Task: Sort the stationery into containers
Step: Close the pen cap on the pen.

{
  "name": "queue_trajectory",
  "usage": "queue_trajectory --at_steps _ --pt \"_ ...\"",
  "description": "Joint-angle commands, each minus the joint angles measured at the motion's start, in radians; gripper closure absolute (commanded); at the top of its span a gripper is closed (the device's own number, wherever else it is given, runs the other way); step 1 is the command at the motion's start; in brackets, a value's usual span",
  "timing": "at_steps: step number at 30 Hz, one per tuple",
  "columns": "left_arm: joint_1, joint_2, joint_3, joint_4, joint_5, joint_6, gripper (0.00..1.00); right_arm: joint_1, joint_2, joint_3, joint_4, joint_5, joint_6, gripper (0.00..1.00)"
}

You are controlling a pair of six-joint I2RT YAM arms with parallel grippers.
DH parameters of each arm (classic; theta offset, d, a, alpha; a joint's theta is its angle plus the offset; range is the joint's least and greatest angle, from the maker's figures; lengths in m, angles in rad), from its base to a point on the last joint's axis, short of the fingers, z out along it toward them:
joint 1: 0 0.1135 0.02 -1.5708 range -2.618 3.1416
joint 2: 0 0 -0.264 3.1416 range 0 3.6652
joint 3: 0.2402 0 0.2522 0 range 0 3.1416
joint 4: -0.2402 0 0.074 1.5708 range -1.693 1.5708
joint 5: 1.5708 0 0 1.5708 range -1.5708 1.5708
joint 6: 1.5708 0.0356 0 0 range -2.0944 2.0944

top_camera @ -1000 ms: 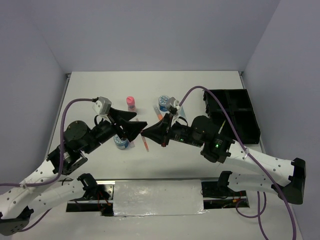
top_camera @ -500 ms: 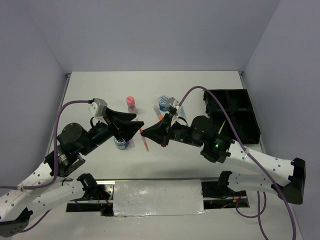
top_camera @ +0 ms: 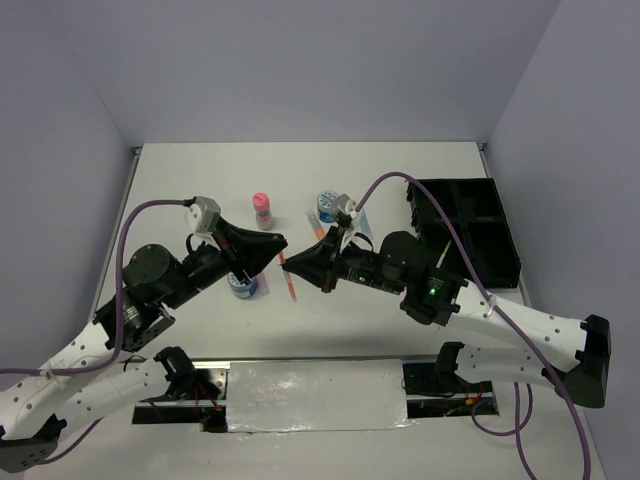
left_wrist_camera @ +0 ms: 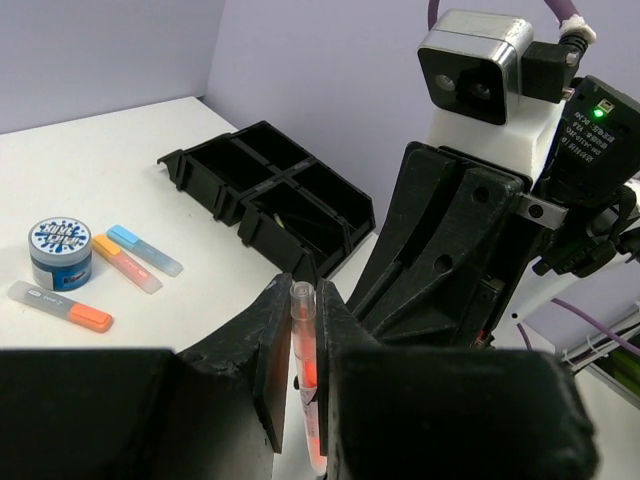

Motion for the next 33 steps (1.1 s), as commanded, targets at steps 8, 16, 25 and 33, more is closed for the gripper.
queue_trajectory --at_steps 8,16,25,33 --pt "-0.003 0.017 -0.037 0.074 0.037 -0.027 1.00 0.006 -0.034 0.038 0.062 0.061 0.027 1.00" --pt "-0.003 -0.003 -0.029 0.059 -0.010 -0.062 1.00 0.006 -0.029 0.003 0.121 -0.019 0.002 1.00" --pt "-0.003 -0.020 -0.023 0.042 -0.035 -0.083 1.00 0.006 -0.031 -0.015 0.158 -0.080 -0.004 0.85" --pt "-0.003 -0.032 -0.017 0.036 -0.067 -0.087 1.00 0.006 -0.020 -0.020 0.163 -0.100 0.011 0.47"
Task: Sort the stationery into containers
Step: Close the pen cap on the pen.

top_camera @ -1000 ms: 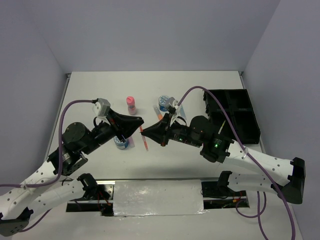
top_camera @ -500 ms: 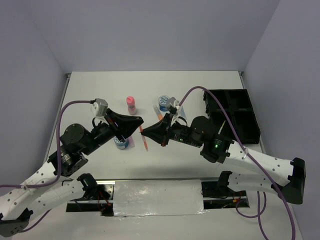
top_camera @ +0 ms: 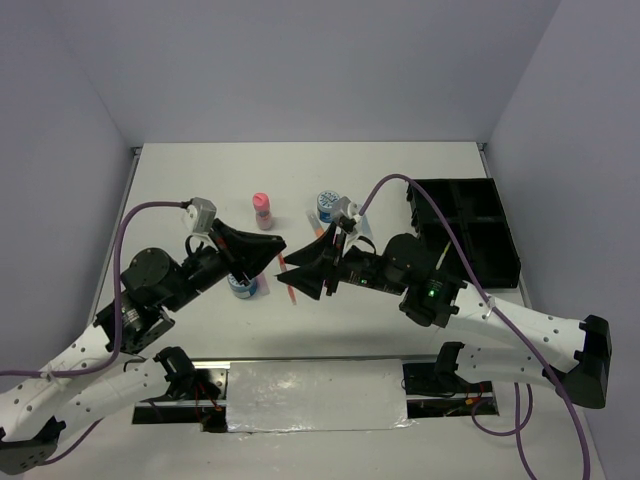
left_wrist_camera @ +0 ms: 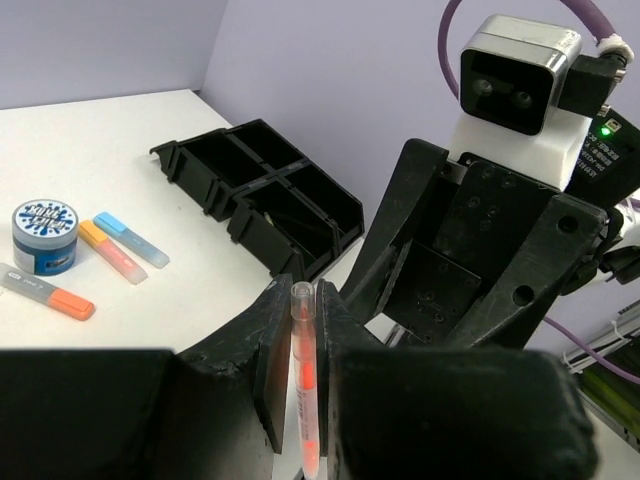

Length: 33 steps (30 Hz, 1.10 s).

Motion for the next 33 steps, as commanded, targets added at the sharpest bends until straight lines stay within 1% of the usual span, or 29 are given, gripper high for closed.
queue_trajectory --at_steps 1,4,5,7,11,13,14,15,16,18,19,20,22,23,24,28,33 --pt "-0.004 -0.012 0.015 0.021 -0.042 -0.013 1.00 0.004 -0.012 0.008 0.070 -0.028 0.004 0.47" --pt "-0.004 -0.012 0.020 0.023 -0.047 -0.013 1.00 0.004 -0.009 0.011 0.067 -0.034 0.007 0.45" --pt "-0.004 -0.012 0.023 0.023 -0.048 -0.013 1.00 0.004 -0.004 0.016 0.058 -0.040 0.007 0.41" --pt "-0.004 -0.012 0.026 0.024 -0.048 -0.013 1.00 0.004 0.011 0.019 0.050 -0.045 0.007 0.35" --pt "-0.005 -0.009 0.035 0.028 -0.039 -0.013 1.00 0.004 0.028 0.010 0.051 -0.023 0.011 0.34" --pt "-0.004 -0.008 0.038 0.026 -0.039 -0.013 1.00 0.004 0.034 0.010 0.053 -0.019 0.010 0.35" --pt "-0.004 -0.009 0.038 0.026 -0.039 -0.013 1.00 0.003 0.036 0.008 0.053 -0.017 0.008 0.37" --pt "-0.004 -0.008 0.040 0.026 -0.037 -0.013 1.00 0.004 0.039 0.010 0.055 -0.017 0.008 0.44" --pt "-0.004 -0.009 0.041 0.028 -0.036 -0.013 1.00 0.004 0.040 0.014 0.050 -0.016 0.005 0.52" --pt "-0.004 -0.011 0.041 0.026 -0.036 -0.013 1.00 0.004 0.050 0.017 0.048 -0.016 0.004 0.65" --pt "-0.004 -0.009 0.043 0.026 -0.037 -0.013 1.00 0.004 0.050 0.019 0.048 -0.016 0.002 0.73" --pt "-0.004 -0.012 0.044 0.026 -0.036 -0.014 1.00 0.004 0.053 0.017 0.051 -0.011 0.004 0.85" --pt "-0.004 -0.012 0.046 0.028 -0.034 -0.016 1.00 0.004 0.053 0.016 0.052 -0.008 0.004 0.93" --pt "-0.005 -0.012 0.046 0.028 -0.036 -0.017 1.00 0.004 0.053 0.013 0.056 -0.005 0.005 0.95" --pt "-0.004 -0.014 0.046 0.028 -0.034 -0.017 1.00 0.004 0.053 0.013 0.058 -0.003 0.007 1.00" --pt "-0.004 -0.009 0.029 0.038 -0.022 -0.017 1.00 0.004 0.025 -0.013 0.099 0.023 0.024 1.00" --pt "-0.004 -0.014 -0.014 0.080 0.029 -0.020 1.00 -0.002 -0.012 0.010 0.078 0.102 0.039 1.00"
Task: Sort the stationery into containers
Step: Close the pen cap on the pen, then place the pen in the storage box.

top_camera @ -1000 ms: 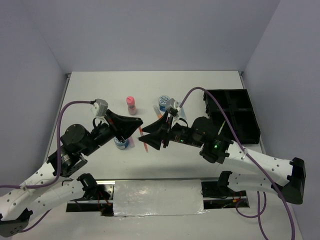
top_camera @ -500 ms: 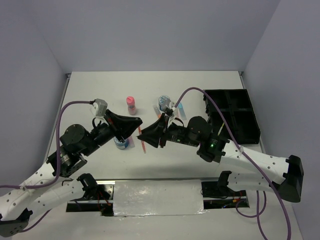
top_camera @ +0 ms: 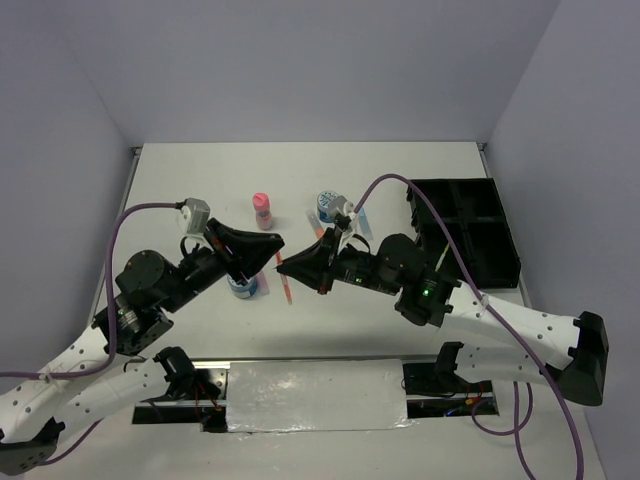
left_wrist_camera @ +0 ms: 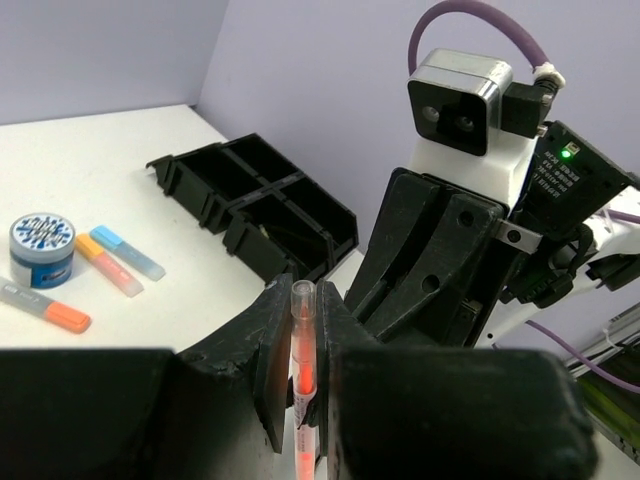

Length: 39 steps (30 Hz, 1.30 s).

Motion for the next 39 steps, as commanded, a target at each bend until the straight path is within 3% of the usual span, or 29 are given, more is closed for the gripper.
queue_trajectory --at_steps 1,18,28,30,35,36,38,39 --pt "0.000 -0.009 -0.033 0.077 0.045 -0.018 1.00 -0.003 -0.051 0.019 0.060 0.058 0.020 1.00" --pt "0.000 -0.013 -0.205 0.259 0.121 -0.048 1.00 -0.119 -0.059 0.162 0.077 0.064 0.165 1.00" --pt "-0.002 -0.006 -0.294 0.351 0.160 -0.092 1.00 -0.150 -0.019 0.258 0.085 0.013 0.149 1.00" --pt "0.000 -0.006 -0.287 0.335 0.152 -0.086 1.00 -0.150 -0.004 0.265 0.075 -0.020 0.120 1.00" --pt "-0.002 -0.021 -0.136 0.122 0.025 -0.026 1.00 -0.144 0.016 0.164 0.062 -0.105 0.079 1.00" --pt "-0.002 -0.019 -0.106 0.088 0.003 -0.014 0.98 -0.124 0.018 0.147 0.048 -0.099 0.056 1.00" --pt "0.000 -0.015 -0.006 -0.003 -0.064 0.020 0.73 -0.109 0.028 0.092 0.037 -0.079 0.048 1.00" --pt "-0.002 -0.013 0.055 -0.027 -0.089 0.029 0.56 -0.107 0.036 0.055 0.040 -0.071 0.060 1.00"
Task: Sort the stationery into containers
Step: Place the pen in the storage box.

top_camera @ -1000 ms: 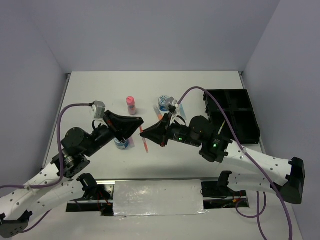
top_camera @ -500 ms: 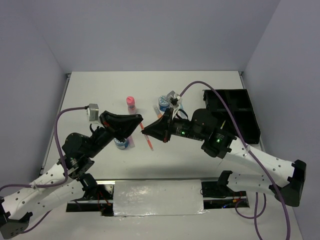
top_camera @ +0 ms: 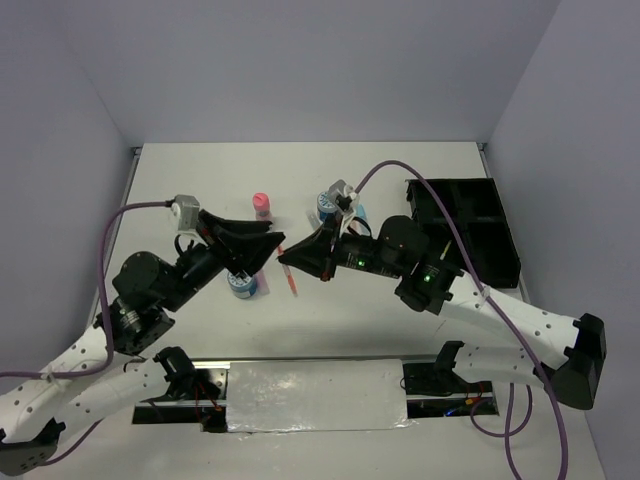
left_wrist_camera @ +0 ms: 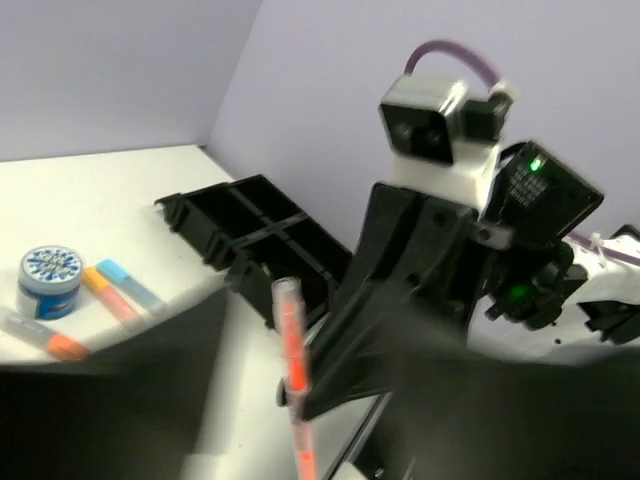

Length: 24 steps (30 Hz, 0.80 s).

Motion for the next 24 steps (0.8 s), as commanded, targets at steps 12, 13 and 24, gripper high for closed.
queue_trajectory --at_steps 12,13,24 --pt "-0.012 -0.024 0.381 -0.581 -0.440 0.144 0.01 -0.172 0.008 -0.147 -0.022 0.323 -0.077 1.00" --pt "-0.010 -0.024 0.377 -0.620 -0.459 0.179 0.01 -0.232 -0.005 -0.138 -0.105 0.350 -0.097 1.00" --pt "-0.010 -0.117 0.083 -0.850 -0.525 0.190 0.01 -0.764 -0.023 -0.019 -0.581 0.664 -0.156 1.00"
